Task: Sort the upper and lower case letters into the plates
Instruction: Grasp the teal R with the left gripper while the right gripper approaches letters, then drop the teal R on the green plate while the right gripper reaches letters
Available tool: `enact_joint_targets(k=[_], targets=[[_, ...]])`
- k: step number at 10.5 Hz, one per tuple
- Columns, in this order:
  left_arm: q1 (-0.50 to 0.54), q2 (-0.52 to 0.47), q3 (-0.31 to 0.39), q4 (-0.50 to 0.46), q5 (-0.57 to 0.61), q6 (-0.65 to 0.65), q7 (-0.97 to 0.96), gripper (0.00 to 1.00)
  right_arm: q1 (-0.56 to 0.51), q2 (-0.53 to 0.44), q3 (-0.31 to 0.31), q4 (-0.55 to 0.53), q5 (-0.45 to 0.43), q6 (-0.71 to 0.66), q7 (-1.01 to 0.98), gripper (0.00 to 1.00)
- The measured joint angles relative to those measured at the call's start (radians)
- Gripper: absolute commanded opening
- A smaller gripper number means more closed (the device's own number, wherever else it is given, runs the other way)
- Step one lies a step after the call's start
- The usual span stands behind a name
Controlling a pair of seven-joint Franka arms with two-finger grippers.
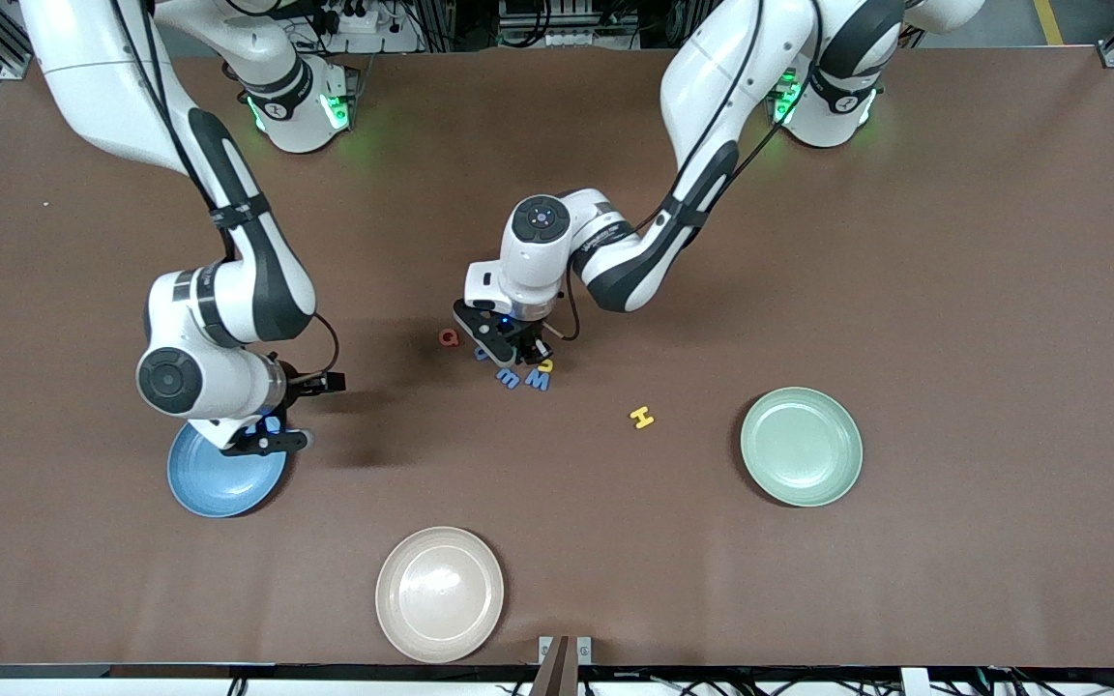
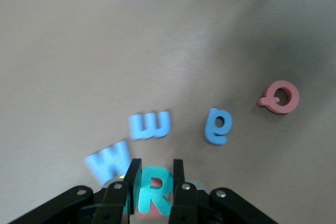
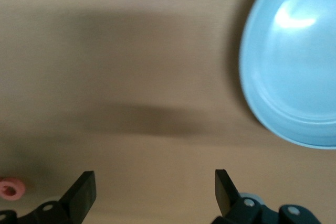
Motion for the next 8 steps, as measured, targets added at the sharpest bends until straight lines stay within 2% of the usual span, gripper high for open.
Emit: enact_joint_targets(k=[4, 6, 8], targets=[[0.147, -0.207, 0.001, 0.002, -0.007, -0.381, -0.002, 0.0, 0.183, 0.008, 0.007, 0.011, 0.001, 0.094, 0.001, 1.0], [0.28, -0.248, 0.001, -0.003, -0.007, -0.47, 0.004, 0.0, 0.304, 0.038, 0.008, 0.046, 0.015, 0.127, 0.033, 1.0], [0.399, -0.25, 0.0, -0.014, -0.008, -0.498, 0.006, 0.0, 0.383, 0.083, 0.007, 0.103, 0.047, 0.13, 0.116, 1.0]])
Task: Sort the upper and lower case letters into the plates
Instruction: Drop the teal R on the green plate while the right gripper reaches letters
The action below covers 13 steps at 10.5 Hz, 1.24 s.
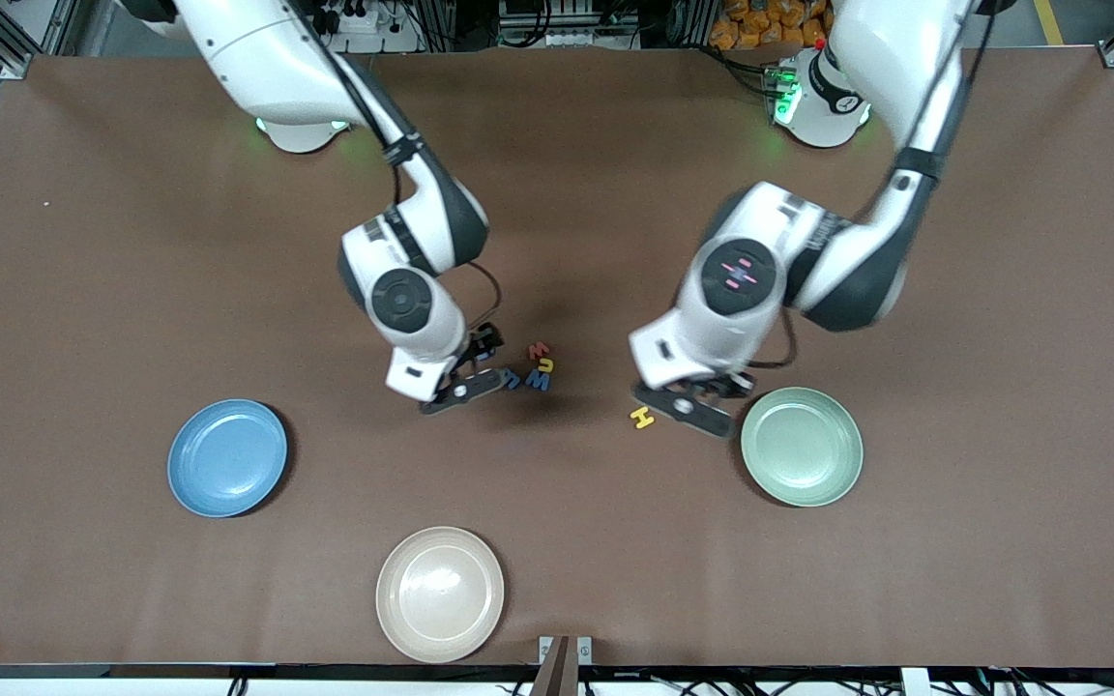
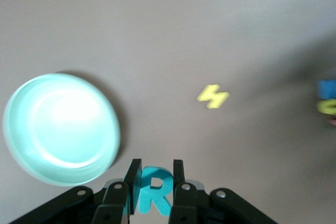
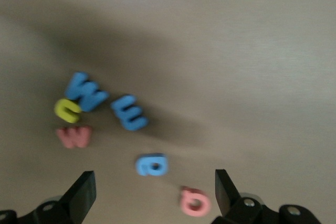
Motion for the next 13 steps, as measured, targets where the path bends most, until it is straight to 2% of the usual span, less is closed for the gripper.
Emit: enact_joint_targets(k=[3, 8, 11, 12, 13], targets=[[0.094, 0.018, -0.001, -0.022, -0.002, 0.01, -0.001, 0.0, 0.055, 0.09, -0.001, 0.093, 0.011, 0.006, 0.118, 1.0], [0.188, 0.123, 0.003, -0.026, -0.002, 0.172, -0.008, 0.0, 0.049, 0.145, -0.014, 0.137, 0.001, 0.026, -0.077, 1.0], [0.202, 0.141, 0.003, -0.026, -0.002, 0.181, -0.008, 0.01, 0.066, 0.155, -0.008, 0.137, -0.001, 0.04, -0.02, 1.0], [0.202, 0.142, 0.002, -0.026, -0.002, 0.181, -0.008, 0.15, 0.088, 0.16, -0.006, 0.137, -0.001, 0.049, 0.041, 1.0], [0.202, 0.145, 0.002, -0.027, -0.002, 0.181, -0.008, 0.73, 0.116, 0.164, -0.005, 0.137, -0.001, 0.061, 0.089, 1.0]])
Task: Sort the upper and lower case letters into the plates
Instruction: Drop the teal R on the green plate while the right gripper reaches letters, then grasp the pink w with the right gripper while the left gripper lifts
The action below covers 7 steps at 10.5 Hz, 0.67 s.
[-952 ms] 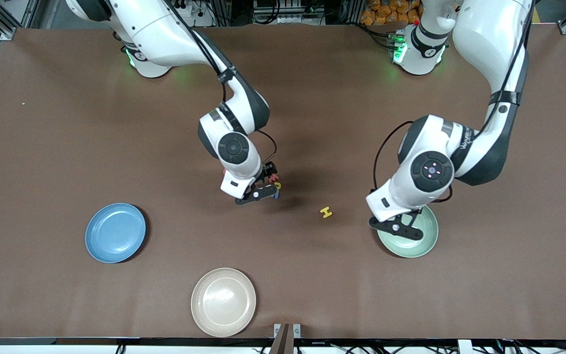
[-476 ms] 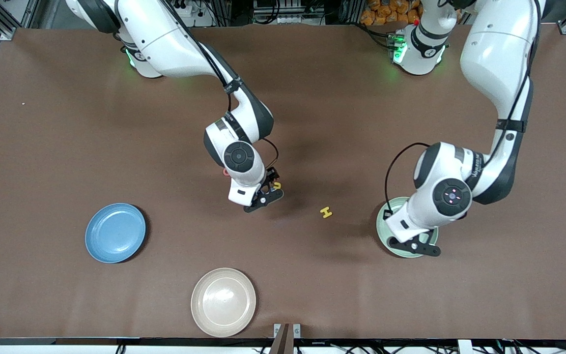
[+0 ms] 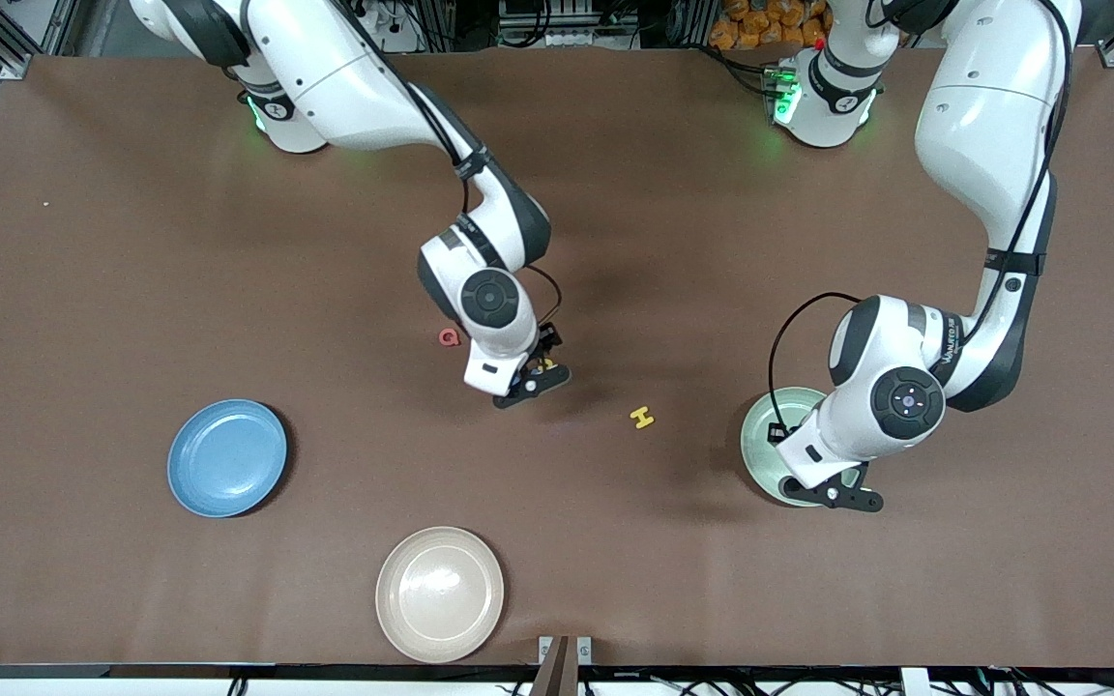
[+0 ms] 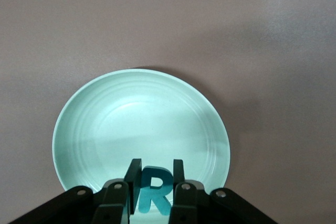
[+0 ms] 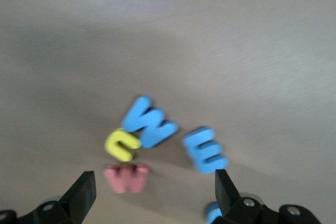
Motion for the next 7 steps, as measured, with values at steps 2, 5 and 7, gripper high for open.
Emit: enact_joint_targets(k=[2, 5, 7], targets=[[0.001, 0.008, 0.005, 0.0, 0.001, 0.0, 0.001, 1.0, 0.03, 0.004, 0.0, -0.001, -0.001, 0.006, 0.034, 1.0], [0.03, -0.005, 0.016, 0.021, 0.001, 0.006, 0.006, 1.0, 0.031, 0.017, -0.004, -0.009, -0.004, 0.006, 0.034, 1.0], [0.041, -0.04, 0.017, 0.028, 0.001, 0.006, 0.006, 1.0, 0.032, 0.023, -0.003, -0.021, -0.004, 0.03, 0.034, 1.0]])
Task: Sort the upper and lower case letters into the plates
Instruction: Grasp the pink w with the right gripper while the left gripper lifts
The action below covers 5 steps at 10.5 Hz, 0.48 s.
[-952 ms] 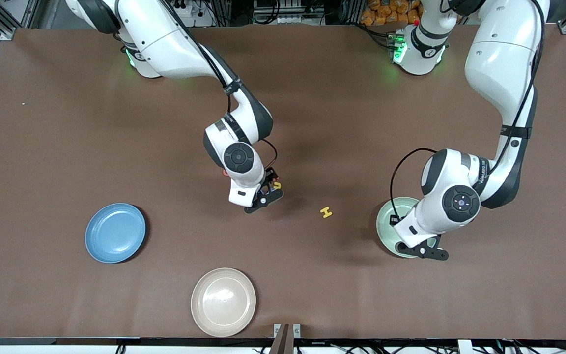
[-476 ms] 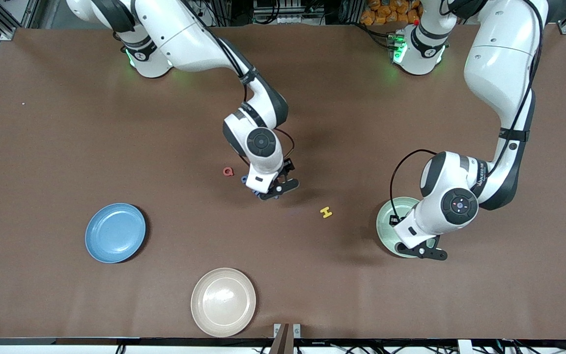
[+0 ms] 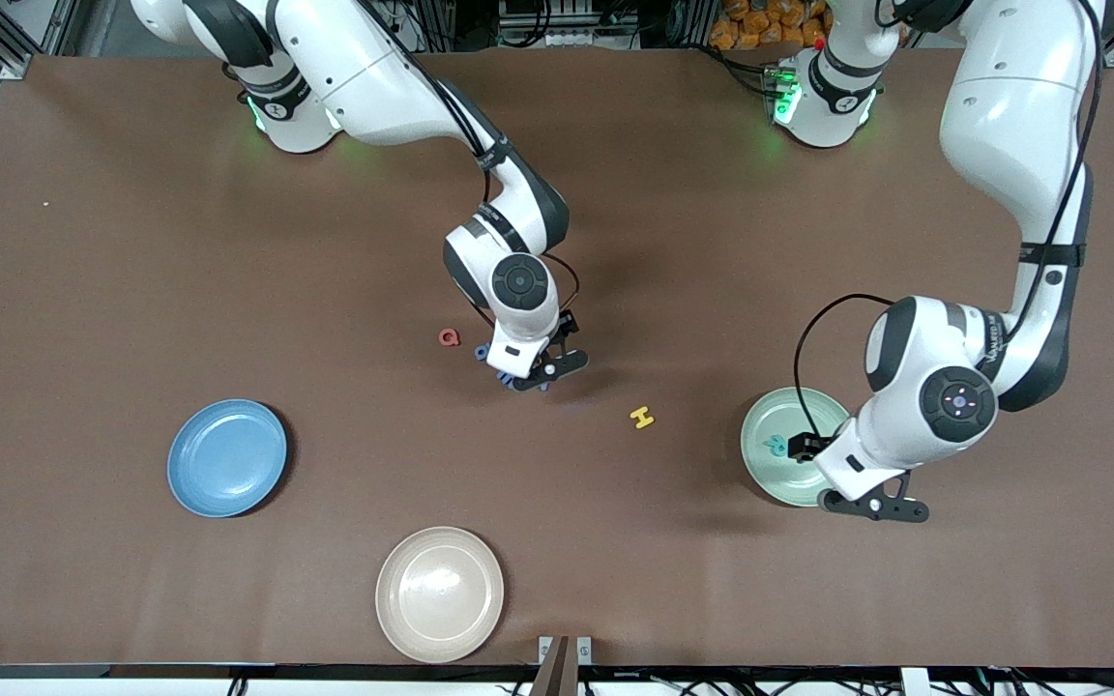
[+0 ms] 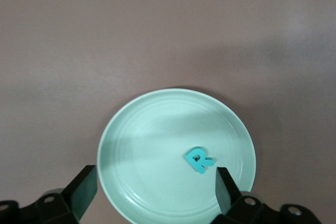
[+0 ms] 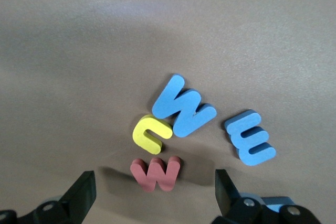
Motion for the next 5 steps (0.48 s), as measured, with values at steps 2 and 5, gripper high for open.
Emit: enact_joint_targets(k=[2, 5], targets=[[0.006, -0.024, 0.0, 0.0, 0.0, -0.011, 0.0, 1.0, 0.002, 0.0, 0.0, -0.027, -0.002, 0.039, 0.0, 0.4], [0.014, -0.071, 0.001, 0.004, 0.0, -0.075, 0.0, 1.0, 0.003, -0.006, 0.001, -0.027, -0.003, 0.04, 0.0, 0.0]])
